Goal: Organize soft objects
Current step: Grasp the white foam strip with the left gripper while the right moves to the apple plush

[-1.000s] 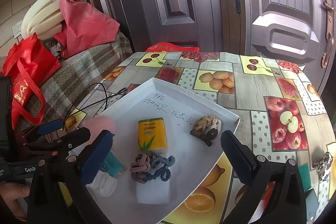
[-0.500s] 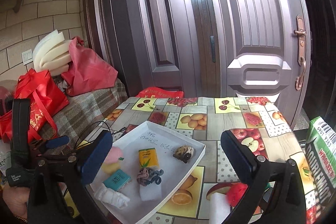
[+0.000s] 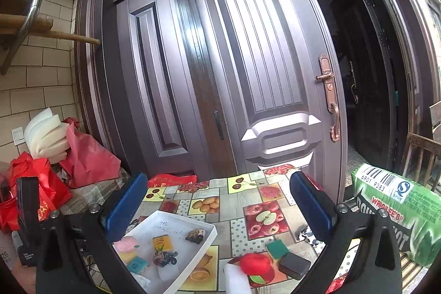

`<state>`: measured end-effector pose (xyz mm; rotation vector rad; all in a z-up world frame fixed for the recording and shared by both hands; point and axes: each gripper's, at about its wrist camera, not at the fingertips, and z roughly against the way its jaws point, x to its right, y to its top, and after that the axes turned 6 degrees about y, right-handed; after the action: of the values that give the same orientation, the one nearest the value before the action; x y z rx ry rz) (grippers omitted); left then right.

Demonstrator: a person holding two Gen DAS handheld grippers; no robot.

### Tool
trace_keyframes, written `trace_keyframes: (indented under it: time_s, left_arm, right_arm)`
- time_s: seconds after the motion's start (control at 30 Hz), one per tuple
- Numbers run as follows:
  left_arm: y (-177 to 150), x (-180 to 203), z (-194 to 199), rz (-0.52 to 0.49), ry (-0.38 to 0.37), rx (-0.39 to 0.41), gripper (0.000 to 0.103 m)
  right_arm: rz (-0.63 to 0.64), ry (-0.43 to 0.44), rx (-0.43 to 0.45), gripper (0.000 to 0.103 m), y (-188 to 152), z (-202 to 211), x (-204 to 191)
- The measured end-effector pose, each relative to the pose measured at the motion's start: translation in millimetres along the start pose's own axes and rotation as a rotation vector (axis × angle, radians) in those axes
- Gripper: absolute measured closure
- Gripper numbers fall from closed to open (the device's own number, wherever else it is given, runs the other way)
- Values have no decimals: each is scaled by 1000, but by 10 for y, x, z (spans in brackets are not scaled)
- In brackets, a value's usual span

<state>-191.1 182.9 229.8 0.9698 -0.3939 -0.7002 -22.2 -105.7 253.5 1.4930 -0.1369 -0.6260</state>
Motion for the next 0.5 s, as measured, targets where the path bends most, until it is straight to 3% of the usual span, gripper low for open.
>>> trace_keyframes:
  time_s: [0.27, 0.4, 0.5]
  left_arm:
    - [-118, 443, -71, -53, -79, -32, 0]
    - [-243, 697, -306, -69, -144, -97, 0]
    - [-436, 935, -638, -82, -196, -205, 0]
  right_arm:
    - [-53, -100, -82, 0, -92, 164, 403]
    - [-59, -141, -95, 0, -82, 289, 622]
    - [-74, -172, -118, 0, -81, 339, 798]
